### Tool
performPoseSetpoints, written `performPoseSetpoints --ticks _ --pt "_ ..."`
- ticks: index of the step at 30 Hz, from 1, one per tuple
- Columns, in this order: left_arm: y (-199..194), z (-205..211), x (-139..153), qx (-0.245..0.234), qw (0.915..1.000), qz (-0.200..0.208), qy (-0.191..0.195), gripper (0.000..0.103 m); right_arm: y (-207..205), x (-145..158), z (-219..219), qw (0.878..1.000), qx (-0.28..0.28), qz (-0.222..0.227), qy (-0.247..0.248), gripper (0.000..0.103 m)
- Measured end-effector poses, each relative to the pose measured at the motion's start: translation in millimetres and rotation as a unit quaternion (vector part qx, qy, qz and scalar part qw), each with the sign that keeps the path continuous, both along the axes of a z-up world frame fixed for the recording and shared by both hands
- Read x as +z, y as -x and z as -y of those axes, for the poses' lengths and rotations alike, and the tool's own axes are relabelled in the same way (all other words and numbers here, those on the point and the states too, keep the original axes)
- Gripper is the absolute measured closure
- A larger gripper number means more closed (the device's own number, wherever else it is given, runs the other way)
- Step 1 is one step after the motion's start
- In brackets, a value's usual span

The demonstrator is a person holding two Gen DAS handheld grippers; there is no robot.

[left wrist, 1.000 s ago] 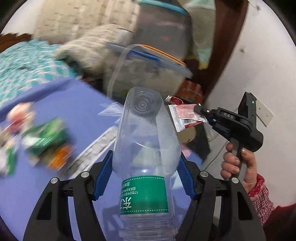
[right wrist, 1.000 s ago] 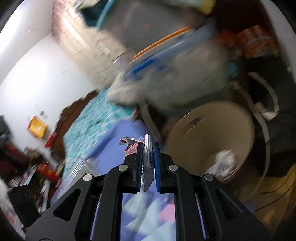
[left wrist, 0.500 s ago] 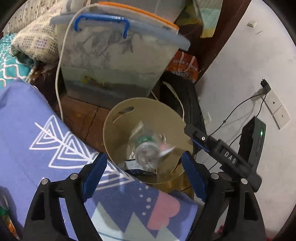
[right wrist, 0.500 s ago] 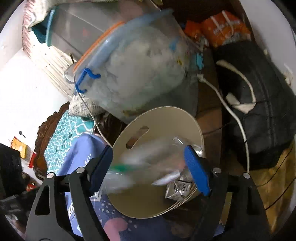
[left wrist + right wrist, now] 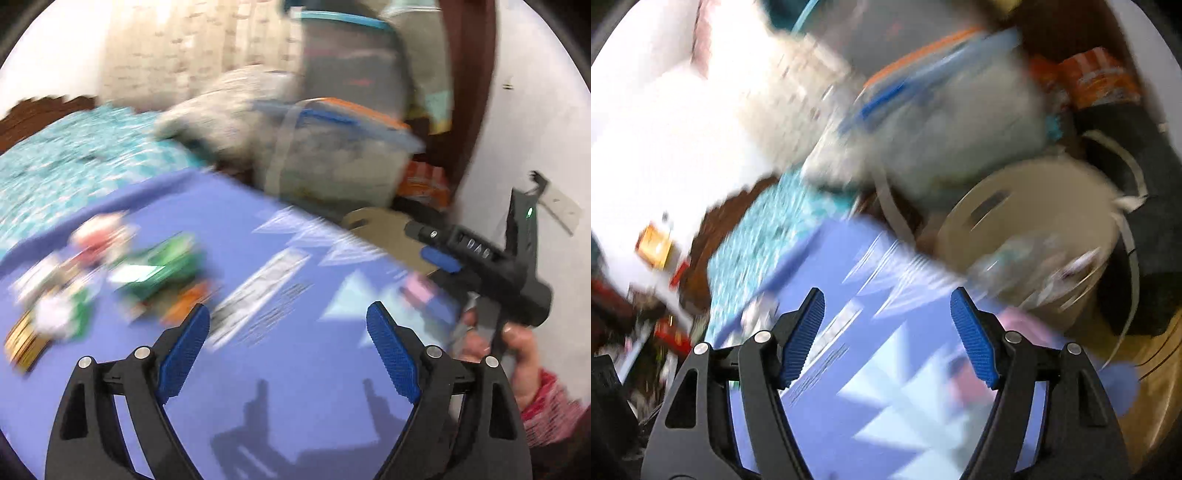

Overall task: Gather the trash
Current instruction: 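Carry the bottle with the left tool while the right tool carries the wrapper, releasing both into the beige bin, then bring both open tools back over the trash on the bed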

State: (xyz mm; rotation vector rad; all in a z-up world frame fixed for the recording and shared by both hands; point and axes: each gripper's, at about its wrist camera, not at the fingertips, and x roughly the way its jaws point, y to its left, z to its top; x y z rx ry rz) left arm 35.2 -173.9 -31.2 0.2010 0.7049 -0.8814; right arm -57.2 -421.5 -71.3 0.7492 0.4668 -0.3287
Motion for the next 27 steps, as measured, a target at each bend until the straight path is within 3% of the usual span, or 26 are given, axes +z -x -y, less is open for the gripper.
performPoseSetpoints --ticks 5,9,12,20,27 --pt "-24 -95 -27 0.108 0.9939 -0.004 -0.022 0.02 -57 -15 -55 0.998 0.048 -0.035 -0.011 0.031" --pt "-47 -139 -42 0.164 0.9857 -0.037 -0.009 0.02 -90 -23 -69 0.997 0.059 -0.051 -0.016 0.031" --pt "-52 -152 -38 0.177 0.983 -0.041 0.024 0.02 -104 -28 -67 0.996 0.057 -0.062 -0.007 0.031" --pt "-47 -149 -37 0.163 0.9855 -0.034 0.032 0.02 -91 -33 -49 0.997 0.041 -0.066 -0.026 0.03" --pt "-49 -152 -37 0.174 0.9824 -0.044 0.05 0.017 -87 -38 -44 0.996 0.038 -0.067 -0.048 0.03"
